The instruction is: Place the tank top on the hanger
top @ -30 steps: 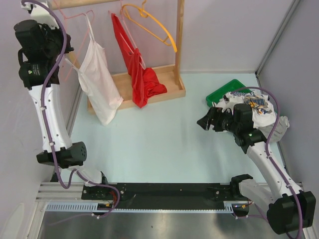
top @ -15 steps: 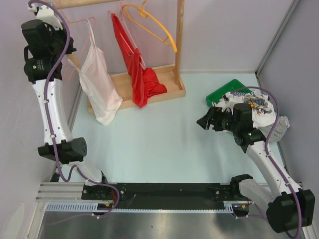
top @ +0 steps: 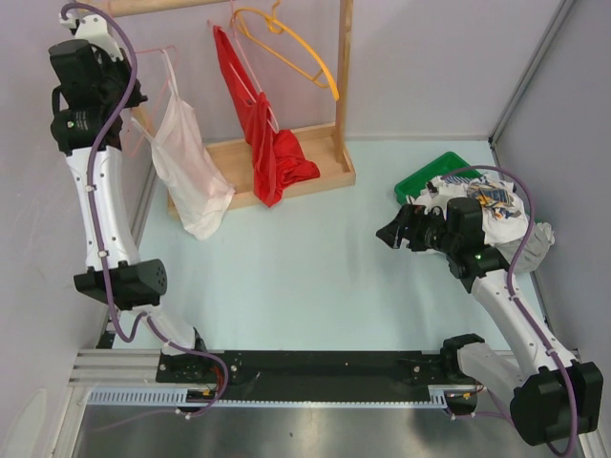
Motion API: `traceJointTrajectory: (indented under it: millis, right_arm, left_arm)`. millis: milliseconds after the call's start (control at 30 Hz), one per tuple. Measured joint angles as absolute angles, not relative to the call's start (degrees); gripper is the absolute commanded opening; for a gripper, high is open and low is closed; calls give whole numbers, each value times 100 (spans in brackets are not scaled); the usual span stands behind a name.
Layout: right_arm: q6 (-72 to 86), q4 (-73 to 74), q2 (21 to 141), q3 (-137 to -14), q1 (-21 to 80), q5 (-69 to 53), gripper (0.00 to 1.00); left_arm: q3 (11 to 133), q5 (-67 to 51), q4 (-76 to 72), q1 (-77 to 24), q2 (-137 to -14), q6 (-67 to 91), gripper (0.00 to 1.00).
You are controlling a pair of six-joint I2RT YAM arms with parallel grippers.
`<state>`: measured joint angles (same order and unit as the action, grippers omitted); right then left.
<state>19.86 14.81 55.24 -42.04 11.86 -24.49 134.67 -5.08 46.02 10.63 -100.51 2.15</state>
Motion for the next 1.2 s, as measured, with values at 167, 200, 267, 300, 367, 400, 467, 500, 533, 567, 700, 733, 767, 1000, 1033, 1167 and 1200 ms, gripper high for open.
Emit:
traceJointTrajectory:
  millis: [167, 200, 267, 300, 367, 400, 467, 500, 533, 567, 700, 733, 767, 1000, 1033, 1167, 1200]
  right_arm:
    - [1986, 1466, 5531, -4204, 1186, -2451, 88]
    - [1986, 1466, 5531, -4204, 1186, -2451, 89]
    - [1986, 1466, 5531, -4204, 1186, -2451, 89]
    - [1986, 1466, 5531, -4204, 1186, -2451, 89]
    - [1986, 1468, 5529, -4204, 1186, -2451, 89]
    - [1986, 1466, 5529, -4204, 1186, -2451, 89]
    - [1986, 1468, 5529, -4202, 1186, -2451, 89]
    - [1984, 1468, 5529, -4202, 1184, -2451, 89]
    - [1986, 1468, 5529, -4202, 1181, -2451, 89]
    - [1986, 1468, 5529, -4202, 1177, -2451, 89]
    - [1984, 1470, 5513, -4202, 1175, -2451, 89]
    - [1984, 1470, 5505, -4202, 1175, -2451, 89]
    - [1984, 1470, 5494, -4202, 1175, -2451, 89]
    - [1981, 1511, 5402, -4202, 1175, -2449, 89]
    - [1981, 1518, 5389, -4202, 1175, -2449, 89]
    - [1981, 1579, 5332, -4202, 1175, -2447, 89]
    - [1981, 1590, 5323, -4202, 1175, -2447, 89]
  left_arm:
    - [13428, -467, 4650, 1063, -10064, 215, 0]
    - [13413, -464, 4648, 1063, -10064, 213, 8]
    - [13382, -464, 4657, 1063, -10064, 215, 27]
    - [13380, -467, 4668, 1063, -10064, 222, 43]
    - [13378, -467, 4661, 1063, -10064, 268, 51]
    - [13378, -469, 4652, 1063, -10060, 279, 61]
    - [13378, -469, 4639, 1063, -10057, 294, 69]
    - [13378, -471, 4641, 1063, -10057, 307, 75]
    - [13378, -471, 4639, 1061, -10057, 309, 78]
    - [13378, -471, 4641, 1061, -10051, 311, 82]
    - [13356, -473, 4635, 1050, -9979, 329, 99]
    - [13323, -473, 4633, 1048, -9935, 344, 100]
    - [13275, -471, 4624, 1035, -9874, 351, 99]
    - [12523, -150, 4499, 891, -9028, 349, 99]
    - [12394, -89, 4466, 867, -8884, 349, 100]
    - [11284, 290, 4060, 792, -7872, 346, 99]
    - [11019, 351, 3977, 781, -7647, 351, 100]
